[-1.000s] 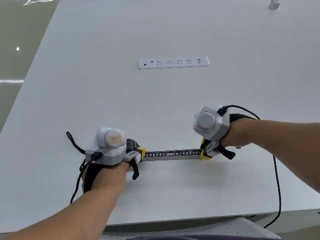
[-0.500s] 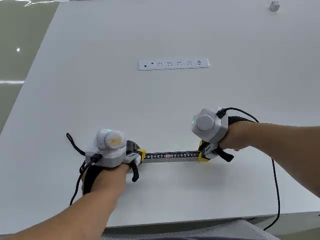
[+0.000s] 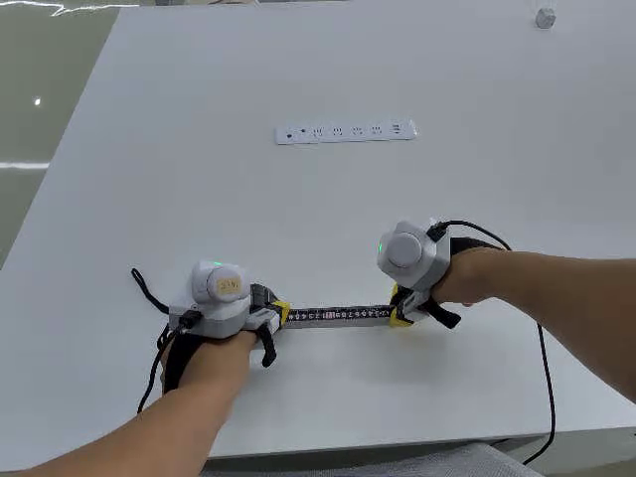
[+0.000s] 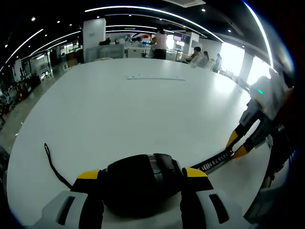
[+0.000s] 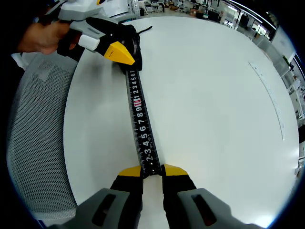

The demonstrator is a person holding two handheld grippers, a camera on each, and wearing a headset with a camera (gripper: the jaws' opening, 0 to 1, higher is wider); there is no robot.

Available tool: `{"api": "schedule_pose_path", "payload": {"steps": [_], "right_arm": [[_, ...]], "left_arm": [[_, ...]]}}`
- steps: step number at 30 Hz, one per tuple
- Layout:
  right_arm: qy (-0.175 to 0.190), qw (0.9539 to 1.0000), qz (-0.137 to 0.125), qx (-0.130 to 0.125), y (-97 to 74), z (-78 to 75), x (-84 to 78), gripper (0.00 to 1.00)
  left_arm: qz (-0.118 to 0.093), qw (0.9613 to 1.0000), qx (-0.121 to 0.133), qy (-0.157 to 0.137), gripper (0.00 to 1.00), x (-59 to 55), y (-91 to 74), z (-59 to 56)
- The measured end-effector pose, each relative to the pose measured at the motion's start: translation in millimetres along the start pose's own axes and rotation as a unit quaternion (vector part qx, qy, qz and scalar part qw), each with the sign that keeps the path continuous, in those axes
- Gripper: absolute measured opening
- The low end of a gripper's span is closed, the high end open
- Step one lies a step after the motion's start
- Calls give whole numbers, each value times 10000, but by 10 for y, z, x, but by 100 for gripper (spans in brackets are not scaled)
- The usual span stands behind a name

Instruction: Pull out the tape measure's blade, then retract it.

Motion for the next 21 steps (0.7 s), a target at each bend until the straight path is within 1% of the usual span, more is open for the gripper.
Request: {"api": "schedule_pose_path", "payload": {"steps": [21], "right_arm": [[-14, 10000, -47, 9, 34, 9, 85, 15]], "left_arm": [[-12, 10000, -4, -21, 62, -6, 5, 0]]}}
Point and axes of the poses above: the centre of the closed fingertips' face, and the gripper's own axes: y roughly forward along the fingers, z roughly to its left, x roughly out of its top, the point moved 4 cm from there along -y, roughly backward along the fingers, and after that the axes turned 4 degrees about -y, right-handed, at the moved point
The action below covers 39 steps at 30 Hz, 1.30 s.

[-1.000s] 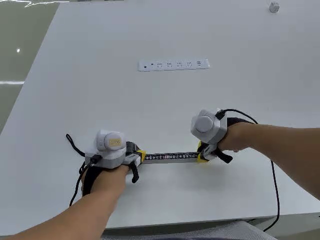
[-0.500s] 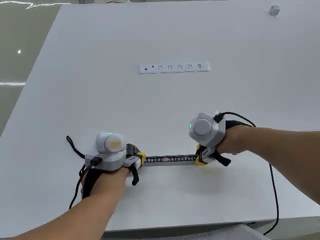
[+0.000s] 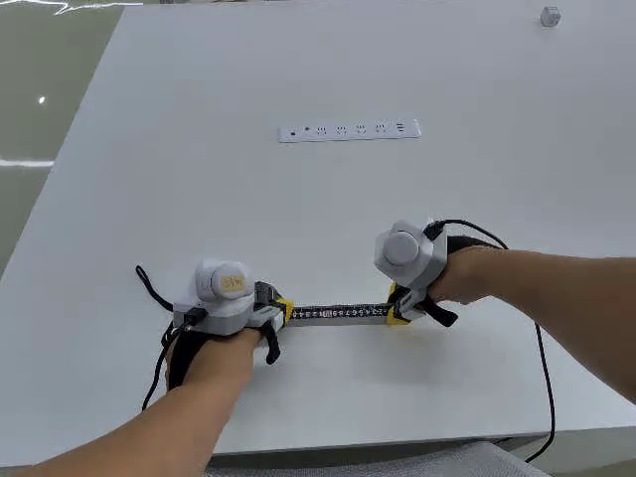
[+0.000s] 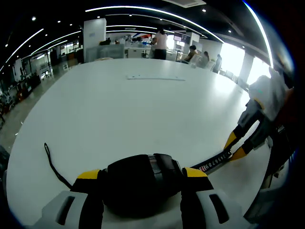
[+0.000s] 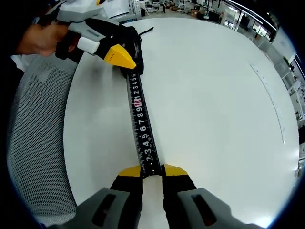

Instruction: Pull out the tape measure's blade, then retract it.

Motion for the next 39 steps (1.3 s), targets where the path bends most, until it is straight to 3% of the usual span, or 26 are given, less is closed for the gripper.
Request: {"api": "schedule_pose_path", "payload": {"steps": [39], "right_arm": [[-116, 9998, -133, 14, 55, 24, 179, 15]], "left_arm": [[-18, 10000, -10, -5, 62, 7, 1, 0]]}}
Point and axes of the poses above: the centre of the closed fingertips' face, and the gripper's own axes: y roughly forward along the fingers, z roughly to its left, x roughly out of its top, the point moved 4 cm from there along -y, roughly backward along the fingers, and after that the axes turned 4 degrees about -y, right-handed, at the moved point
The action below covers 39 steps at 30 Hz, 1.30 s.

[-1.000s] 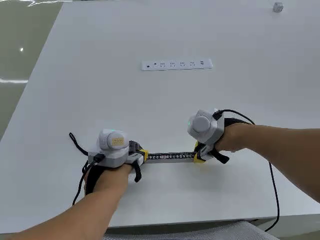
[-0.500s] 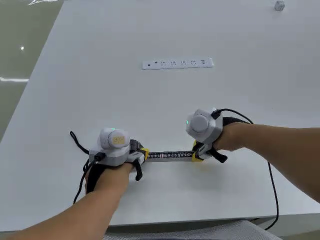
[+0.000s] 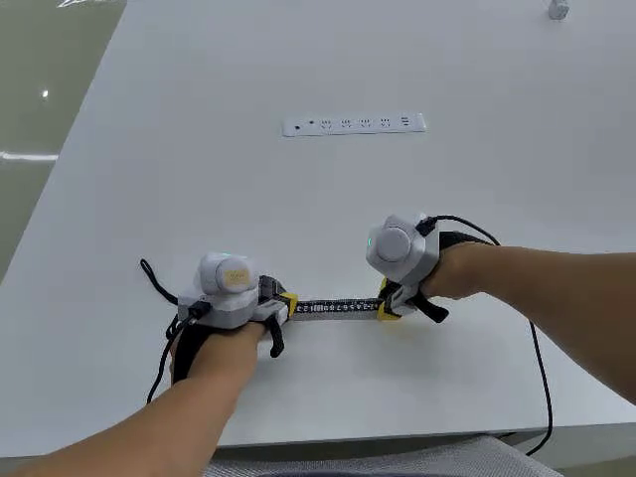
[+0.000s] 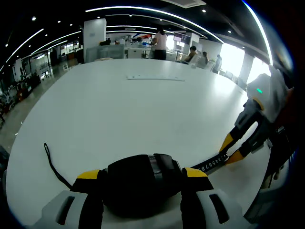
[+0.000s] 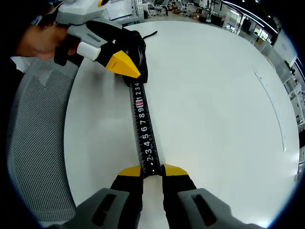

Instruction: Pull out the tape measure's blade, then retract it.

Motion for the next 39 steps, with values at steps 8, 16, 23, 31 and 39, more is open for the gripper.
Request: {"api": "schedule_pose_path", "payload": {"steps": [8, 16, 23, 31, 39], "right_arm": [[-26, 10000, -24, 6, 12, 3, 32, 15], [-53, 10000, -56, 13, 33, 12, 70, 15], [-48, 10000, -81, 22, 53, 18, 99, 15], [-90, 9999, -89, 31, 83, 30, 158, 15], [-106, 9999, -111, 51, 112, 38, 198, 15]], "left_arm": [[3, 10000, -12, -6, 62, -1, 0, 1], [-6, 10000, -20, -6, 63, -2, 3, 3], [-8, 10000, -27, -9, 63, -2, 3, 3], [-19, 10000, -41, 17, 62, 0, 7, 5], [-15, 10000, -48, 16, 62, 0, 1, 1]]}}
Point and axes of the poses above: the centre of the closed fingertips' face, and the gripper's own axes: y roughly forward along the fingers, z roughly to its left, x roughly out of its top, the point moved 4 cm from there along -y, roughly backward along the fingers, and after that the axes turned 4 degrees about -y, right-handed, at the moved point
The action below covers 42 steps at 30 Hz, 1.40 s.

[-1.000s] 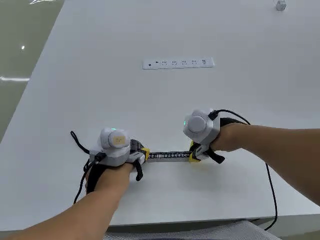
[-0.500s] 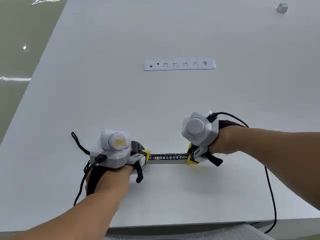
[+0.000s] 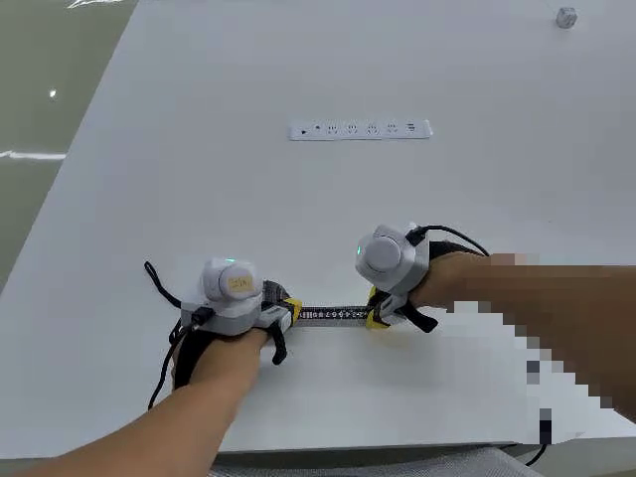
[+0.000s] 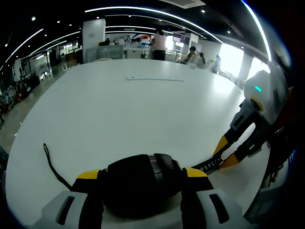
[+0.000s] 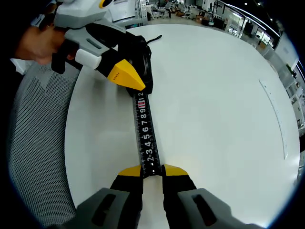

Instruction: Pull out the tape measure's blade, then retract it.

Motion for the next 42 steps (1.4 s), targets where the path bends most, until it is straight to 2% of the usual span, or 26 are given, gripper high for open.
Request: {"api": "schedule_pose_path", "payload": {"steps": [42], "right_arm": [[-141, 9997, -198, 14, 67, 15, 238, 15]], "left_arm": [[18, 10000, 26, -31, 63, -7, -3, -7]]}}
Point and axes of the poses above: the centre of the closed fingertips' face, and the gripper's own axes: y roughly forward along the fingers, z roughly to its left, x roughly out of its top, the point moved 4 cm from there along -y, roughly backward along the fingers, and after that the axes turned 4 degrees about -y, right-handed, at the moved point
